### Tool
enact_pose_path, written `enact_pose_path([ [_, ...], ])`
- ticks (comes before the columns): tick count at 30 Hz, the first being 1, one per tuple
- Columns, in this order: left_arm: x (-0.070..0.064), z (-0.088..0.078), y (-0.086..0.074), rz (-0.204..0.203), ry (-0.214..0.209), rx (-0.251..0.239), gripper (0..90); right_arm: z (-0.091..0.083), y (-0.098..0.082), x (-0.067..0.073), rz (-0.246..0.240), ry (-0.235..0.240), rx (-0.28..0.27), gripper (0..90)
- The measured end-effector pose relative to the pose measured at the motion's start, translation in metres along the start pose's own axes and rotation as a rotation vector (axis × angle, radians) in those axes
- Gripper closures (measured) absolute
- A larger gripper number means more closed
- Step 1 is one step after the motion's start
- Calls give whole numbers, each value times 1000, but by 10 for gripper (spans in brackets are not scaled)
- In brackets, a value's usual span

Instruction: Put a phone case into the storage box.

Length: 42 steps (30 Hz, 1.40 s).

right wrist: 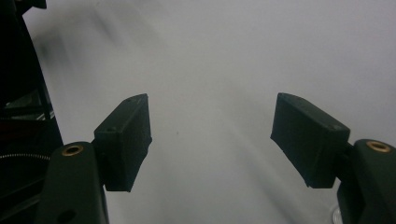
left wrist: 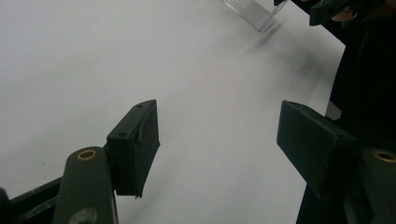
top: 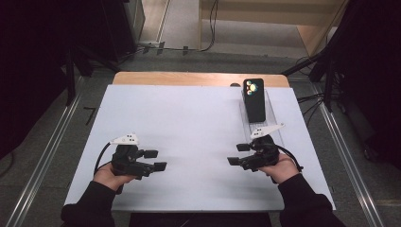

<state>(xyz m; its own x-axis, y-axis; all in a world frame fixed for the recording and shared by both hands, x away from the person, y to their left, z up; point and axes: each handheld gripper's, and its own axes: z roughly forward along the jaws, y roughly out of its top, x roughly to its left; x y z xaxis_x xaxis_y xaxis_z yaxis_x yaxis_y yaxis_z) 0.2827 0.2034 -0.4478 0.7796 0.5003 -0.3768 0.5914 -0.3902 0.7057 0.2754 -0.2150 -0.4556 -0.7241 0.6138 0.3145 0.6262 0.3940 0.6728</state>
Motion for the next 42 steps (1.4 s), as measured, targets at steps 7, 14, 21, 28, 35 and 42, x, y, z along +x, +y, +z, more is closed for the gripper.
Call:
enact_pose_path([
  [7,-2,-1,-2,1,-4,1,296,-8,-8,1,16,-17,27,266],
  [14,-3,-2,-6,-1,1,0,296,-13,-21,-3,21,-41,30,264],
  [21,-3,-2,-7,-1,7,1,296,-20,-32,-9,48,-61,20,261],
  [28,-2,-4,-9,-6,10,-2,296,-24,-39,-11,71,-78,17,259],
  [35,-1,-5,-11,-17,13,-2,296,-26,-43,-13,88,-97,18,259],
  [42,1,-4,-12,-20,13,7,296,-24,-43,-12,77,-90,21,259],
])
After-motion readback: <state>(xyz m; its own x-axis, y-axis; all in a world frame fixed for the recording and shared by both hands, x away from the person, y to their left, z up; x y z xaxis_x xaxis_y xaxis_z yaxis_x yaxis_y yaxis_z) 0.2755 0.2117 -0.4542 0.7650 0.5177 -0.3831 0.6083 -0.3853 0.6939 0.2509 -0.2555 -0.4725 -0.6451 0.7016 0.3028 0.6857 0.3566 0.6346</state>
